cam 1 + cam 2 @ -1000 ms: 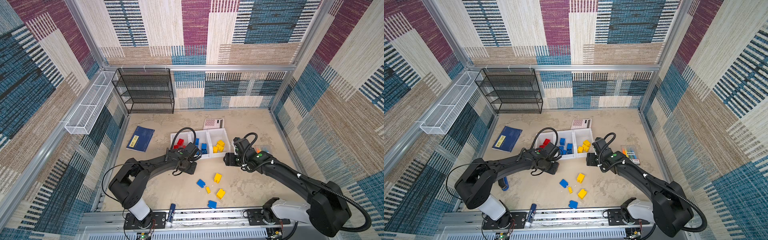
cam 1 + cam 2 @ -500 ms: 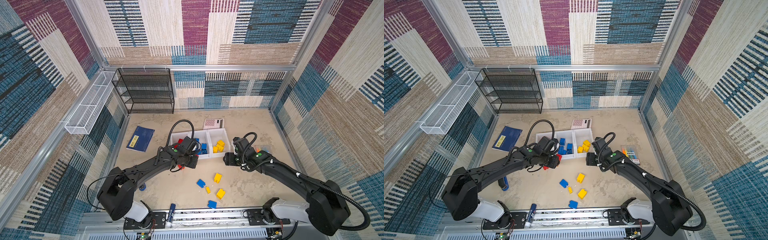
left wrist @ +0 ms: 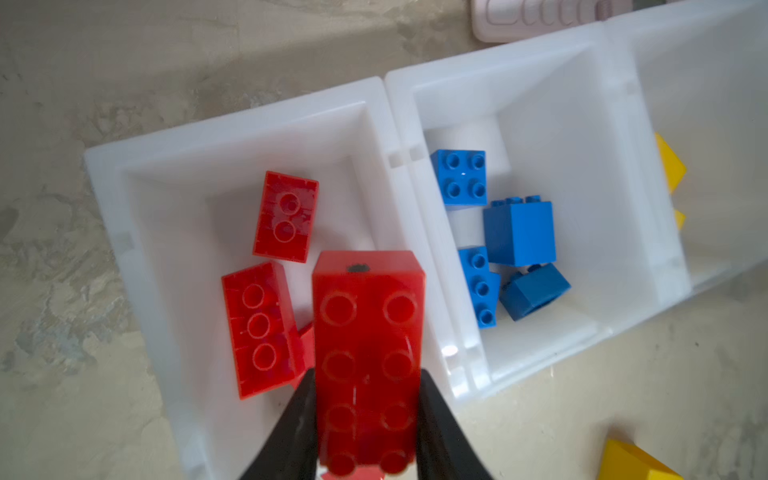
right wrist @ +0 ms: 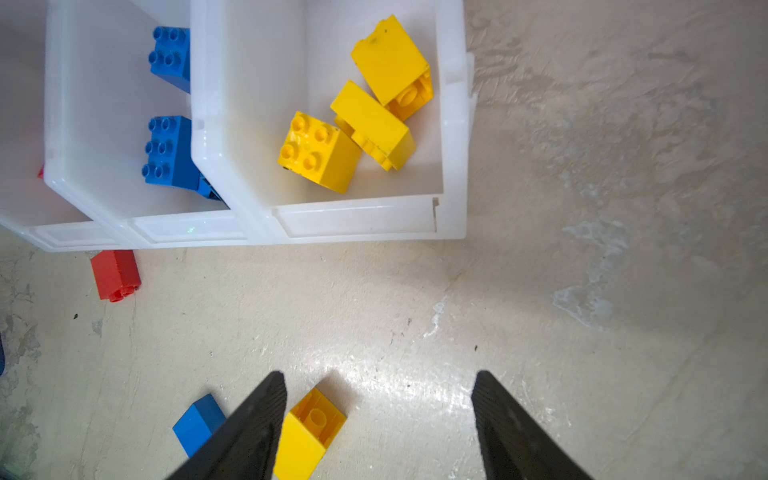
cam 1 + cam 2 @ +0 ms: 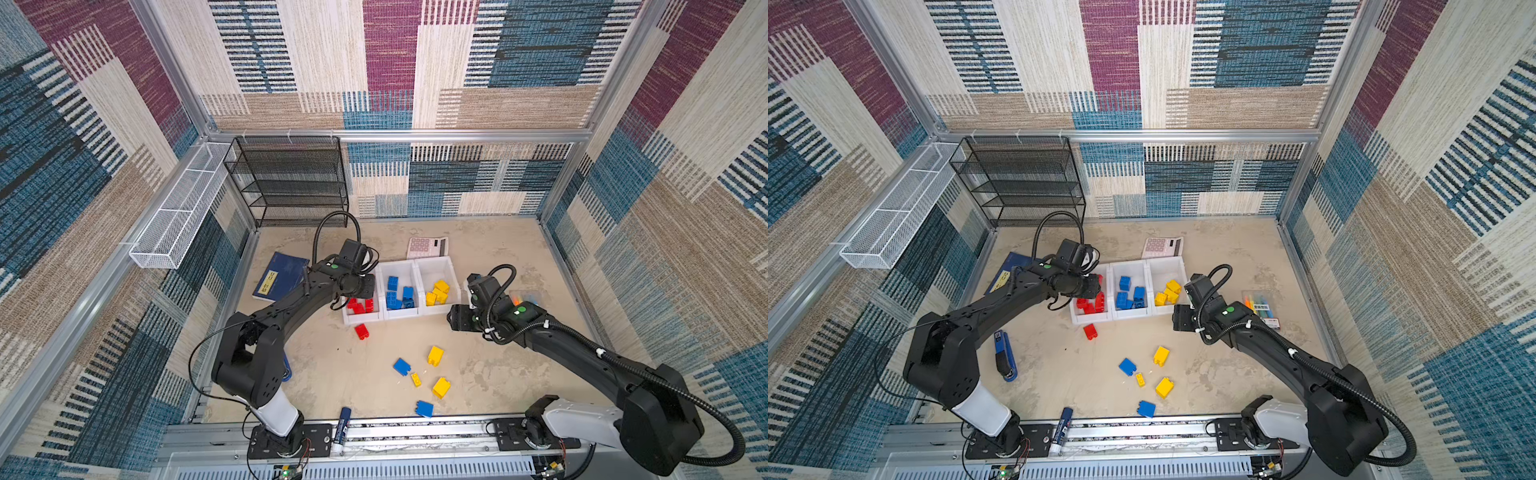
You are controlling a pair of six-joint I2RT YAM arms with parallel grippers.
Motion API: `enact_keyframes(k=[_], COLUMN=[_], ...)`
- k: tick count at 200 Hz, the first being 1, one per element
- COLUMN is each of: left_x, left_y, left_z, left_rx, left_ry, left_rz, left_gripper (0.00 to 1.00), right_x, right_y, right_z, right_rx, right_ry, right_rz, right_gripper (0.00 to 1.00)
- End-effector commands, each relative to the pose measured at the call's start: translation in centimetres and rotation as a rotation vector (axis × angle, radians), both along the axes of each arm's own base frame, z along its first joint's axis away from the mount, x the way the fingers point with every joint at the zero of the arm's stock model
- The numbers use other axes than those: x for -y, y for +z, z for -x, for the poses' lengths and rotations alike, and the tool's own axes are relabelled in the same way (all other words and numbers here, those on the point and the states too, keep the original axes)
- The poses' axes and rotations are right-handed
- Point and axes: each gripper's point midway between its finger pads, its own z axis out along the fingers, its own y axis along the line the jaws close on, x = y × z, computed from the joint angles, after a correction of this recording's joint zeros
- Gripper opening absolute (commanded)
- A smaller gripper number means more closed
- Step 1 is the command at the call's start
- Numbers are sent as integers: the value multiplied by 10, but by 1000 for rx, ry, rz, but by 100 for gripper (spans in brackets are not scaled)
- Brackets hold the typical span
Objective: Sort the legos into containers by color
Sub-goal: 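Carry the red brick with the left gripper over the nearest compartment, then release the red brick with the left gripper while the right grasps a yellow brick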
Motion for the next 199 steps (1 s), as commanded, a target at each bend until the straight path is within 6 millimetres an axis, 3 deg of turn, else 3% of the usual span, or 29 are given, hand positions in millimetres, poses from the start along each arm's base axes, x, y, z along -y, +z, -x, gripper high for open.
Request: enact_keyframes(k=[1, 31, 119, 165, 199], left_x=[-3, -8, -17, -27, -35], left_y=[-6, -7, 7, 3, -3], left_z=[-5, -5, 15, 33, 45], left_rx=[-11, -13, 18, 14, 5], left_ry=[-40, -15, 12, 47, 73], left_rz=[-41, -57, -23, -13, -14], left_gripper=[37, 53, 56, 56, 56], right_x=[4, 7, 4, -16, -42], right_y=[2, 2, -3, -16, -35], right_z=[2, 6, 12, 32, 55], right_rx=[7, 11, -12, -46, -104], right_ry=[-10, -20, -6, 76, 180], right_rz=[8, 4, -13, -5, 33], right_gripper=[73, 74, 72, 72, 72])
